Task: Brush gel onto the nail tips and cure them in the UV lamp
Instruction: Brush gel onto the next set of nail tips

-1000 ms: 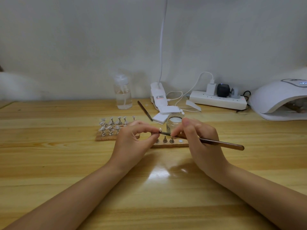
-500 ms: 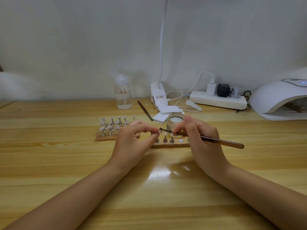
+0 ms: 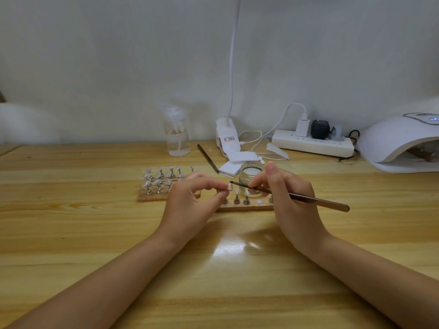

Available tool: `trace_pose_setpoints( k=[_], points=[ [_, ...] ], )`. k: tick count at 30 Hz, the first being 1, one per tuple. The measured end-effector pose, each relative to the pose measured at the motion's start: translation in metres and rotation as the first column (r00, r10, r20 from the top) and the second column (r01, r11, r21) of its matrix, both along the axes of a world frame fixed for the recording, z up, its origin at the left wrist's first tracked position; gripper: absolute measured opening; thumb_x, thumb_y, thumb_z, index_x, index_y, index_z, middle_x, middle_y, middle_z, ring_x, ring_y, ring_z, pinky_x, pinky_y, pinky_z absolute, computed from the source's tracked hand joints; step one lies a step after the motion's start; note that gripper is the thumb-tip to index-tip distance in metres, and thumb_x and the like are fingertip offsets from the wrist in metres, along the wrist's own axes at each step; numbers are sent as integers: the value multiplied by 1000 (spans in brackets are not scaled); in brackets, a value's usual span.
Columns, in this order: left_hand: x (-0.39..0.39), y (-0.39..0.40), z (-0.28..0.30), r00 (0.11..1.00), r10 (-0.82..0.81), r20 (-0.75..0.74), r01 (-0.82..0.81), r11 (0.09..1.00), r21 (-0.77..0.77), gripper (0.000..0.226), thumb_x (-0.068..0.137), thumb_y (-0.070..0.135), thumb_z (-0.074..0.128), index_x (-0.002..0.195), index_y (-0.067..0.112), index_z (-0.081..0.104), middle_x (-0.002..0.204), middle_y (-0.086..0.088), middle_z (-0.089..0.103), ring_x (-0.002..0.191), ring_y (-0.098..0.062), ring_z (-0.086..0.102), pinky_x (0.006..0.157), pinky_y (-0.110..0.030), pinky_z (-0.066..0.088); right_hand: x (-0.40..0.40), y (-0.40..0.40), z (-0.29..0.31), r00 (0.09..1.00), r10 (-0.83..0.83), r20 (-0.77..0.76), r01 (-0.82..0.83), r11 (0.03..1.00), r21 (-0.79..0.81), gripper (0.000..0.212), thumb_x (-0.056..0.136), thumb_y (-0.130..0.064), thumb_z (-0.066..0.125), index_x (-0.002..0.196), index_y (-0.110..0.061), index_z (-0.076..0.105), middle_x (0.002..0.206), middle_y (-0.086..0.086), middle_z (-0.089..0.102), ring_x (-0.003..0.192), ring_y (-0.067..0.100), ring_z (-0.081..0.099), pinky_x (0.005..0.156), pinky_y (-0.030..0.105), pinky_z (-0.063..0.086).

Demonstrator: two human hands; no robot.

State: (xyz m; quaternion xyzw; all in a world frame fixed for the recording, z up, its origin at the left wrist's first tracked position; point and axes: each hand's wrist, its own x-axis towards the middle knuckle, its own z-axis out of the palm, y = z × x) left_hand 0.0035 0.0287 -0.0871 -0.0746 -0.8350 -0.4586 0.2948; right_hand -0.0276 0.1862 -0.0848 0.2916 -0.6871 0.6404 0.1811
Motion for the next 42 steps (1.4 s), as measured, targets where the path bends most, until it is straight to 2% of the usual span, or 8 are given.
trace_pose_setpoints(
  k=[7,11,15,19,28,34,37,42],
  points=[
    [-1,0,-1,1000,1,-7,0,1000,6,26,72,10,74,72,35,67,70,15,63,76,0,54,70,-9,38,1,1,0,997,55,48,-53,997,-52,41,89,-30,41,57,-18,65,57,3,65,57,3,59,61,11,43],
    [-1,0,-1,1000,-4,-5,4,1000,17,27,72,10,75,71,36,67,70,15,64,77,0,55,70,-8,38,1,2,0,999,32,29,-30,996,-87,39,88,-35,45,59,-17,64,55,-7,64,56,-2,58,59,6,40],
    [-1,0,-1,1000,-11,0,11,1000,29,27,71,10,75,72,36,67,74,12,65,78,-1,56,71,-12,40,-1,1,1,1000,-17,-24,17,1000,4,32,90,-29,43,66,-23,63,61,-15,63,64,-5,58,61,6,39],
    [0,0,0,1000,-7,10,7,999,37,25,72,10,74,72,34,67,76,10,65,79,-1,56,71,-10,40,-1,0,0,999,-22,-34,23,999,44,31,90,-28,45,66,-24,63,62,-9,63,66,0,59,63,7,40],
    [1,2,1,1000,-3,23,3,1000,31,26,72,10,74,73,35,67,76,13,64,80,-1,56,70,-7,39,-1,2,-2,1000,-16,-13,15,997,-73,43,83,-43,37,58,-20,64,59,-4,65,63,2,60,65,8,41],
    [2,1,1,1000,-8,28,7,999,33,25,72,10,74,74,34,68,77,12,65,80,-1,57,71,-9,40,-2,1,-2,1000,-20,-6,20,999,27,33,90,-34,44,66,-23,65,64,-9,66,68,-1,60,65,6,41],
    [1,1,0,1000,5,31,-7,999,39,26,72,10,74,73,35,68,75,13,64,79,-2,56,70,-7,39,-1,0,-2,1000,-10,-14,11,1000,16,37,86,-43,42,65,-23,65,62,-9,65,67,0,61,66,7,41],
    [2,0,0,999,1,33,-2,999,42,27,72,10,74,73,36,68,76,12,65,81,-5,58,73,-16,42,-1,1,-2,1000,17,-20,-18,998,-65,42,84,-41,39,60,-20,65,58,-1,65,61,3,61,65,9,43]
  ],
)
